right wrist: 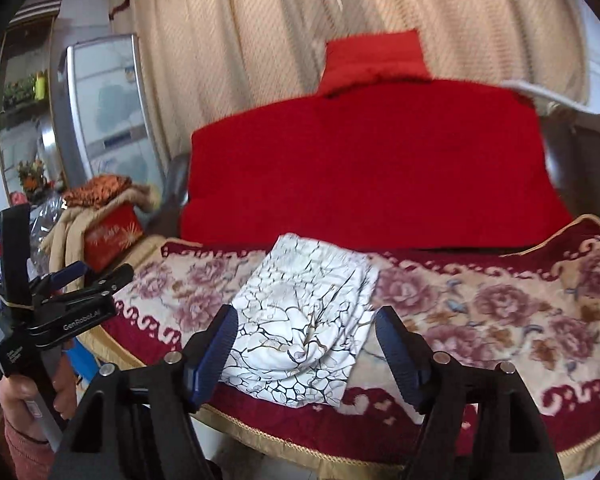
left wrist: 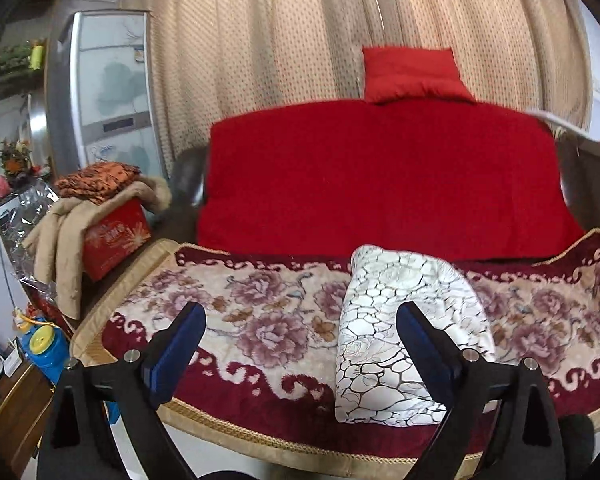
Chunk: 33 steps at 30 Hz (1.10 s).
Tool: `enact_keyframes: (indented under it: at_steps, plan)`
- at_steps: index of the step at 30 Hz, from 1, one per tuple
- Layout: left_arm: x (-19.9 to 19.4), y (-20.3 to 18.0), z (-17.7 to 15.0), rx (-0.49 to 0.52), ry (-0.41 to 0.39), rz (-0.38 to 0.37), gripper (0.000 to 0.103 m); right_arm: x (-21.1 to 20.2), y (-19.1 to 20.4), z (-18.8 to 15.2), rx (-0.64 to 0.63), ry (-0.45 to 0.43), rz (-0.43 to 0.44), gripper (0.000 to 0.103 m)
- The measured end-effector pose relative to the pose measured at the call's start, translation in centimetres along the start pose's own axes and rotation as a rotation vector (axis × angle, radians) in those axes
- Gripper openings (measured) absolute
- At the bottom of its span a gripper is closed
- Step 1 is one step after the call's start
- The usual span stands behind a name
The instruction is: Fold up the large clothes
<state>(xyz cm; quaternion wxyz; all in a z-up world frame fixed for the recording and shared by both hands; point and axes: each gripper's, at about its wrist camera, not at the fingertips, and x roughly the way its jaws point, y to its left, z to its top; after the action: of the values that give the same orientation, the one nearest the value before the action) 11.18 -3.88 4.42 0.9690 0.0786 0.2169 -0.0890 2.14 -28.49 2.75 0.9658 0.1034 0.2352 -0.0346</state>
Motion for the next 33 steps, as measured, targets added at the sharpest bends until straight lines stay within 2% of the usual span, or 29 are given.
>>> enact_keyframes:
  at_steps: [3, 6, 9, 21, 33]
  plan:
    - [-2.6, 0.8, 0.4, -0.002, -0.035, 0.038, 0.103, -2.7, 0.6, 0.2, -0.003, -0.029, -0.03, 0.076]
    - [-5.1, 1.2, 0.6, 0.016, -0.093, 0.088, 0.103, -4.9, 1.4, 0.0, 0.005, -0.049, -0.025, 0.079]
    - [-6.9, 1.5, 0.8, 0.034, -0.105, 0.102, 0.103, -5.8, 2.0, -0.2, 0.007, -0.059, -0.034, 0.079]
    - [-12.1, 2.3, 1.6, 0.024, -0.169, 0.12, 0.103, -7.8, 4.2, -1.7, 0.054, -0.049, -0.032, 0.079]
    - [-15.2, 3.2, 2.2, 0.012, -0.229, 0.126, 0.103, -11.1, 5.8, -0.1, 0.053, -0.139, -0.022, 0.079]
